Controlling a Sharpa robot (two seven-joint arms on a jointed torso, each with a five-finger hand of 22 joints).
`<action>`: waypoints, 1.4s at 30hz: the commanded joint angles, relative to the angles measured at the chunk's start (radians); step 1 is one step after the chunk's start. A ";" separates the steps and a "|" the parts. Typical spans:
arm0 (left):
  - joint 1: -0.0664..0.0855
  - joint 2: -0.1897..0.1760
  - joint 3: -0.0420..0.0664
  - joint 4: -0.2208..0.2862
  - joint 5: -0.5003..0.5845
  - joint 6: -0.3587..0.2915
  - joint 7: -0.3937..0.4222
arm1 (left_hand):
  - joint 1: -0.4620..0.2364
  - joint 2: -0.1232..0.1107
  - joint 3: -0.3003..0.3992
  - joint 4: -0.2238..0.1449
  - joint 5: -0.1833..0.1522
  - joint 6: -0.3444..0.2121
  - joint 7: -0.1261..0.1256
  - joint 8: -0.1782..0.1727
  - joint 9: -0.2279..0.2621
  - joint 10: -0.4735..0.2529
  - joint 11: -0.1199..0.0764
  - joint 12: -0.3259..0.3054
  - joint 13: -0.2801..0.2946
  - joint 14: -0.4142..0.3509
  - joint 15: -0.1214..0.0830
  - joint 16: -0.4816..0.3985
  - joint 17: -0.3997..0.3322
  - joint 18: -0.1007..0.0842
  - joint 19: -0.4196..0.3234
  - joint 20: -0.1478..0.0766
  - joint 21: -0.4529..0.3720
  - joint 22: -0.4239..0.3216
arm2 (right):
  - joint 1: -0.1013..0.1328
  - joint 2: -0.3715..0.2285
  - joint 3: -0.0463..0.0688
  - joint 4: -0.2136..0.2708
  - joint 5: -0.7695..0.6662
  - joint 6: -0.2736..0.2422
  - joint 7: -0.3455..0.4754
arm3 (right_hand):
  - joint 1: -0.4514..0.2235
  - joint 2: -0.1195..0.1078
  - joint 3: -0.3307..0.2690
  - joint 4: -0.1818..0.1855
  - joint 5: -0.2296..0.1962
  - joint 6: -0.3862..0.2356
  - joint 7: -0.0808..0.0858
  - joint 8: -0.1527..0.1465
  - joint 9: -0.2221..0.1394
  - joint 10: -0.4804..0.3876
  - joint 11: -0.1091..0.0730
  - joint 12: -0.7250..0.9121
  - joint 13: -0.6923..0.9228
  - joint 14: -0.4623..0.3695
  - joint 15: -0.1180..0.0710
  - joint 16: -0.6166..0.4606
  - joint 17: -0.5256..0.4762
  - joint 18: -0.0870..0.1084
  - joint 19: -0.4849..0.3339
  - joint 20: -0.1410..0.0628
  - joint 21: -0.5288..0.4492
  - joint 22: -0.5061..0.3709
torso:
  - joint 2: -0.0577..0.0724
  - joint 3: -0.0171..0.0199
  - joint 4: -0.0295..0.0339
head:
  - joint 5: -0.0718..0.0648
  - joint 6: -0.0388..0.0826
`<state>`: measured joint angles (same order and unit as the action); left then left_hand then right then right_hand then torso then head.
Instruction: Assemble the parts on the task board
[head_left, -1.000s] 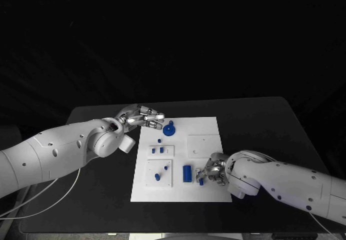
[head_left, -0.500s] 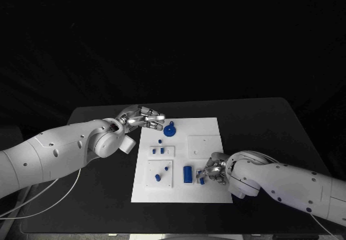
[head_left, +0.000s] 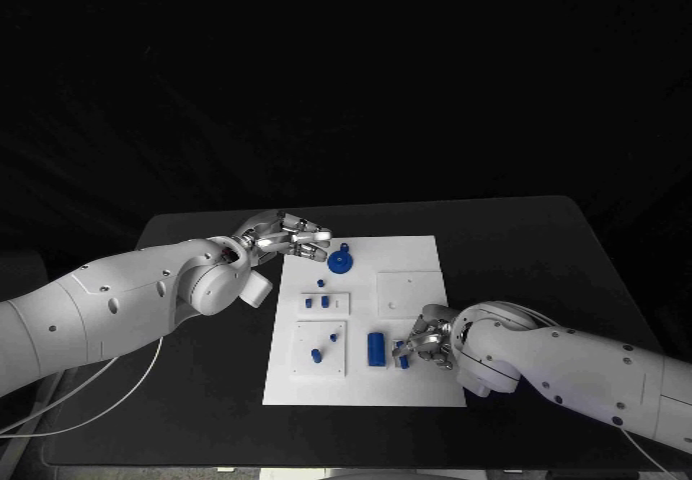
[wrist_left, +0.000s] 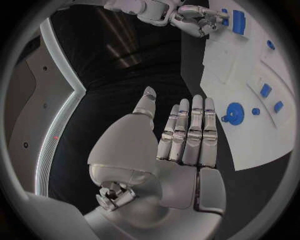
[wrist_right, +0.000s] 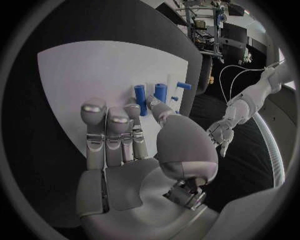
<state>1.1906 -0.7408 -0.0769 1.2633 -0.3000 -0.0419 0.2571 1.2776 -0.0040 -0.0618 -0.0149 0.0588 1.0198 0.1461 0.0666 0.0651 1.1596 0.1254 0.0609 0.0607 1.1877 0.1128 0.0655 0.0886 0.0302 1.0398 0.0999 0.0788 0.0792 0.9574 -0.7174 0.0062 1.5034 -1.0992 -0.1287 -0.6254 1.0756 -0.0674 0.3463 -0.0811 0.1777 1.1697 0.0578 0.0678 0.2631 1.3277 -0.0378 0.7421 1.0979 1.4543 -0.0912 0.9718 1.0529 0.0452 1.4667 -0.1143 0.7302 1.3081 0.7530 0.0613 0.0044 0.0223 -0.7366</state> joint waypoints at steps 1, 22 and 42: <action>0.001 0.001 0.000 0.003 -0.002 0.014 0.005 | -0.008 0.001 0.000 0.008 0.003 -0.003 -0.001 0.005 0.001 -0.008 -0.001 -0.002 0.002 -0.008 0.002 -0.003 0.001 0.003 -0.004 0.000 -0.002 -0.001 | -0.002 0.003 -0.002 -0.005 -0.015 0.033 -0.006 | 0.004 -0.016 -0.003 0.025 -0.027 0.005 0.002 -0.004 -0.189 -0.002 0.002 -0.004 -0.002 0.000 -0.004 -0.007 -0.002 0.001 0.015 -0.003 -0.006 0.092 | 0.000 -0.0006 0.0003 | 0.001 -0.001; 0.001 0.000 0.000 0.003 -0.002 0.012 0.005 | -0.008 0.001 0.000 0.008 0.003 -0.003 -0.001 0.005 0.001 -0.008 -0.001 -0.002 0.002 -0.008 0.002 -0.003 0.001 0.003 -0.004 0.000 -0.002 -0.001 | -0.002 0.002 -0.002 0.001 -0.019 0.034 0.001 | 0.043 -0.058 -0.122 0.190 -0.129 0.003 0.004 -0.004 -0.189 0.006 0.005 -0.019 -0.002 0.001 -0.005 -0.014 0.010 -0.001 0.016 -0.006 -0.011 0.092 | 0.000 0.0003 -0.0002 | 0.004 -0.001; 0.001 -0.001 0.000 0.001 -0.002 0.012 0.004 | -0.006 0.005 0.000 0.008 0.004 -0.003 -0.001 0.005 0.001 -0.009 0.000 -0.002 0.002 -0.008 0.002 -0.003 0.002 0.003 -0.004 0.000 -0.002 -0.001 | -0.002 -0.035 0.016 0.049 -0.059 0.032 0.005 | 0.024 -0.046 -0.106 0.168 -0.128 0.007 0.003 -0.004 -0.187 0.007 0.005 -0.018 0.000 0.003 -0.004 -0.017 0.012 0.000 0.017 -0.004 -0.011 0.092 | 0.000 0.0000 -0.0005 | 0.002 0.000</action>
<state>1.1906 -0.7426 -0.0770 1.2622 -0.3009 -0.0419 0.2552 1.2776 -0.0040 -0.0618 -0.0149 0.0588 1.0198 0.1461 0.0666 0.0651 1.1596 0.1254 0.0609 0.0607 1.1877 0.1128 0.0655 0.0891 0.0302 1.0398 0.0999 0.0788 0.0792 0.9566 -0.7512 0.0220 1.5483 -1.1314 -0.1130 -0.6247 1.1058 -0.1180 0.2364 0.0880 0.0504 1.1742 0.0561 0.0608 0.0746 1.3311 -0.0338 0.7273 1.0978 1.4536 -0.0905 0.9574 1.0638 0.0453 1.4667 -0.1143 0.7224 1.3077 0.7533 0.0615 0.0040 0.0247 -0.7375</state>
